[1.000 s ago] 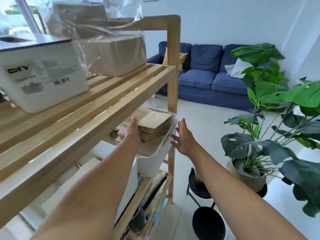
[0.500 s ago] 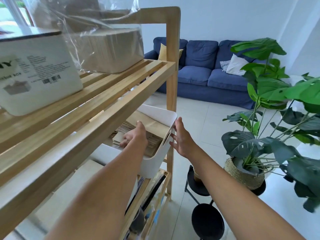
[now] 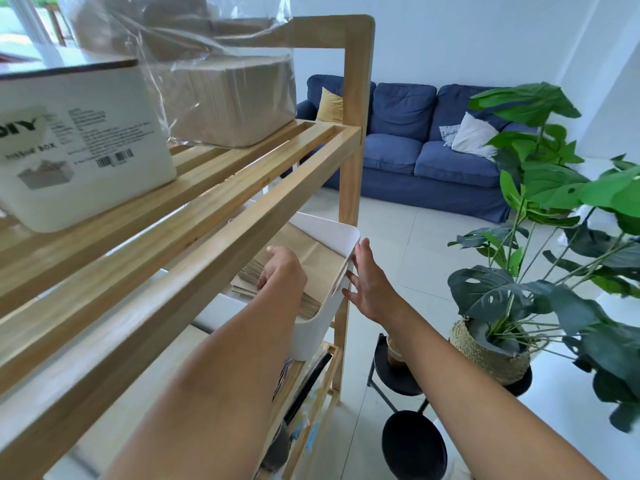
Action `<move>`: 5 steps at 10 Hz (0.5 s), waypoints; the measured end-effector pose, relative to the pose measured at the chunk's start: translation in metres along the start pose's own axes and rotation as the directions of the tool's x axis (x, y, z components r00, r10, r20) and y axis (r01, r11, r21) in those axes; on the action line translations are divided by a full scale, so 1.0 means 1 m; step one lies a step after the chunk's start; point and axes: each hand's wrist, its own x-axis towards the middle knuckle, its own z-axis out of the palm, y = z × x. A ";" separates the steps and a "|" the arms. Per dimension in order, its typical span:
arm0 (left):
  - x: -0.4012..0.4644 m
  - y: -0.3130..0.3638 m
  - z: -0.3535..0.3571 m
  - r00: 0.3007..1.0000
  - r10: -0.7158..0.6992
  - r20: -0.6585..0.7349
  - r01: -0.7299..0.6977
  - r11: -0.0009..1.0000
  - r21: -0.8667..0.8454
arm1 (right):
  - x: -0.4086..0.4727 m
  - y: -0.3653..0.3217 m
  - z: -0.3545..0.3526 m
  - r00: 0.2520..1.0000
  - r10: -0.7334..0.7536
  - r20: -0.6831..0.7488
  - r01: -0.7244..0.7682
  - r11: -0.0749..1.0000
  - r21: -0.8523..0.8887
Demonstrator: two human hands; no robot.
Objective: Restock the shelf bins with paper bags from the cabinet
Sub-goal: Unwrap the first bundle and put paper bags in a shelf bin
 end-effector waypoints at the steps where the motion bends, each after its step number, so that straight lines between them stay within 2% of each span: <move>1: -0.018 -0.025 -0.015 0.959 0.282 -0.020 -0.182 0.671 0.719 | -0.001 0.000 0.002 1.000 -0.005 -0.017 0.005 1.000 -0.007; 2: -0.052 -0.034 -0.027 0.931 0.348 0.110 -0.105 -0.034 0.994 | -0.002 0.000 0.003 1.000 0.001 -0.024 -0.001 1.000 -0.006; 3: -0.025 -0.024 -0.028 0.932 0.345 0.108 -0.118 0.008 0.993 | -0.008 -0.002 0.003 1.000 0.010 -0.023 -0.010 1.000 -0.025; 4: 0.036 -0.018 -0.015 0.979 0.182 -0.096 -0.124 0.894 0.430 | -0.021 -0.005 0.002 1.000 0.006 -0.016 -0.007 0.997 -0.080; 5: -0.049 -0.027 -0.022 0.972 0.183 -0.147 -0.156 0.972 0.177 | -0.046 -0.005 0.000 1.000 -0.002 0.011 0.003 0.991 -0.131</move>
